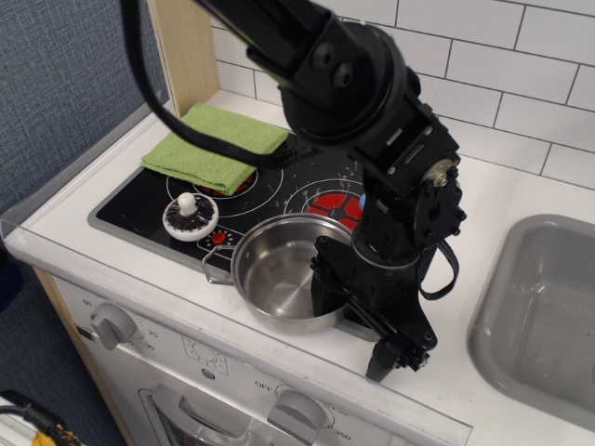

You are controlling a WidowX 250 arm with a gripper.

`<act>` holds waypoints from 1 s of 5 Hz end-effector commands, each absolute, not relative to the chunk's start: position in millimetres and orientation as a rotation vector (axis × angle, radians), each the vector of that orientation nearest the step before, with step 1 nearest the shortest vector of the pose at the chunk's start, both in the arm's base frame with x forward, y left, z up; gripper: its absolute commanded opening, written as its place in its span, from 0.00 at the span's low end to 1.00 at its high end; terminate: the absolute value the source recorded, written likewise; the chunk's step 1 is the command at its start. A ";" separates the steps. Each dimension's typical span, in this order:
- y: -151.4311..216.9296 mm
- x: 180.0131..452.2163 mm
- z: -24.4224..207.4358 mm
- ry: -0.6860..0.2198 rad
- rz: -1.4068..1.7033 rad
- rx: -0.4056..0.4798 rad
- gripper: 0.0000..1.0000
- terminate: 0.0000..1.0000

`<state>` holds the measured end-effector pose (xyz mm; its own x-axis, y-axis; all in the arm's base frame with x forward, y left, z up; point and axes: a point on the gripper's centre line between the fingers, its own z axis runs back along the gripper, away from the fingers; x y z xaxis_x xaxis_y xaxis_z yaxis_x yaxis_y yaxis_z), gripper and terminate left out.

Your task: Move the pot and place on green towel

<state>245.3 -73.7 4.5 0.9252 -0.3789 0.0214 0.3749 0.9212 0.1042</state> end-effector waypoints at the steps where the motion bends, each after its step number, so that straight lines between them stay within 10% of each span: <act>1: -63.2 250.8 7.9 -0.068 -0.353 0.092 0.00 0.00; 3: -62.6 256.4 32.4 -0.139 -0.357 0.050 0.00 0.00; 5: -45.9 274.1 113.4 -0.271 -0.258 -0.012 0.00 0.00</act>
<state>273.4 -49.6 101.8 0.9452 -0.2385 0.2231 0.2413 0.9703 0.0147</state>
